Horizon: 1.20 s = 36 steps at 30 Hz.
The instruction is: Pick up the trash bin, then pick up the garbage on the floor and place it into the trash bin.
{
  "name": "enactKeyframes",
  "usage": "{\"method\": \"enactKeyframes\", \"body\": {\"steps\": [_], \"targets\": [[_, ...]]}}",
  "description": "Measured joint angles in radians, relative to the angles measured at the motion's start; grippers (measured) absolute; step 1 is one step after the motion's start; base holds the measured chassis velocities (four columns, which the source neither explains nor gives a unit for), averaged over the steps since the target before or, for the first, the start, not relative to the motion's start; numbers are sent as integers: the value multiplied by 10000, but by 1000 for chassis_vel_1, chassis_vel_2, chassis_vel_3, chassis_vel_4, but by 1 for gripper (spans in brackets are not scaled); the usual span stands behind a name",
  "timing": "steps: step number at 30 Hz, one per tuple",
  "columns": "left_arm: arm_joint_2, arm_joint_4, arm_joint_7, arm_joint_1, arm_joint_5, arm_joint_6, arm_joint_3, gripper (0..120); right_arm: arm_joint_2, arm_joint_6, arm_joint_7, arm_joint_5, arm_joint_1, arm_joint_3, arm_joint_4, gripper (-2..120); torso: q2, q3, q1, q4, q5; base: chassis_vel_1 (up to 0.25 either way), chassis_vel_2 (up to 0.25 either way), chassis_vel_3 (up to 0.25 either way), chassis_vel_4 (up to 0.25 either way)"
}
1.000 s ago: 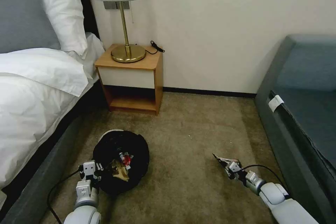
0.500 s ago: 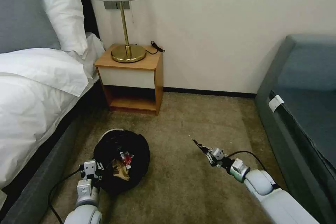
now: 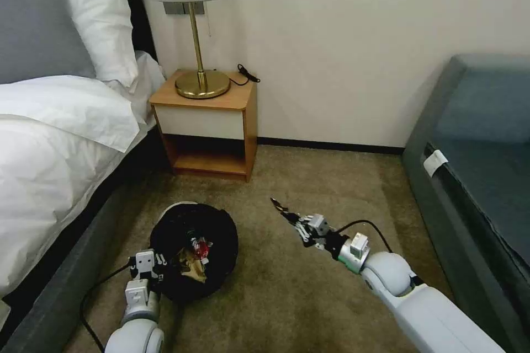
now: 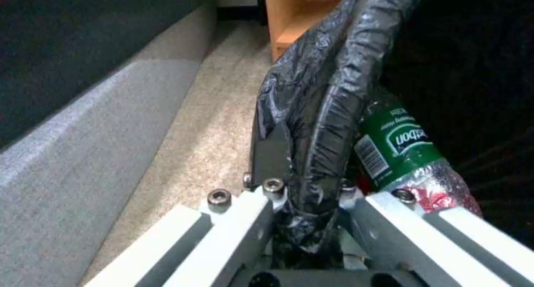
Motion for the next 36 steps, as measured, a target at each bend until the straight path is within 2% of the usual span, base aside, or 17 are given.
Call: {"method": "enactKeyframes", "body": {"steps": [10, 13, 24, 36], "targets": [[6, -81, -9, -63, 24, 110, 43, 0, 319, -767, 23, 1551, 421, -813, 1050, 0, 0, 0, 0, 1, 1, 0, 0, 0, 0], [3, -114, -25, -75, 30, 114, 94, 0, 623, -1049, 47, 2127, 591, -1212, 1197, 0, 0, 0, 0, 0, 0, 0, 0, 0, 0], [36, -274, -55, -75, 42, 170, 123, 0, 2125, -1125, 59, 2036, 777, -1905, 699, 0, -1, 0, 0, 1, 0, 0, 0, 0, 0], [1, -407, -74, -53, 36, 193, 173, 0, 2713, -854, -132, 1467, 682, -2248, -326, 0, 0, -1, 0, 0, 1, 0, 0, 0, 0]]}}
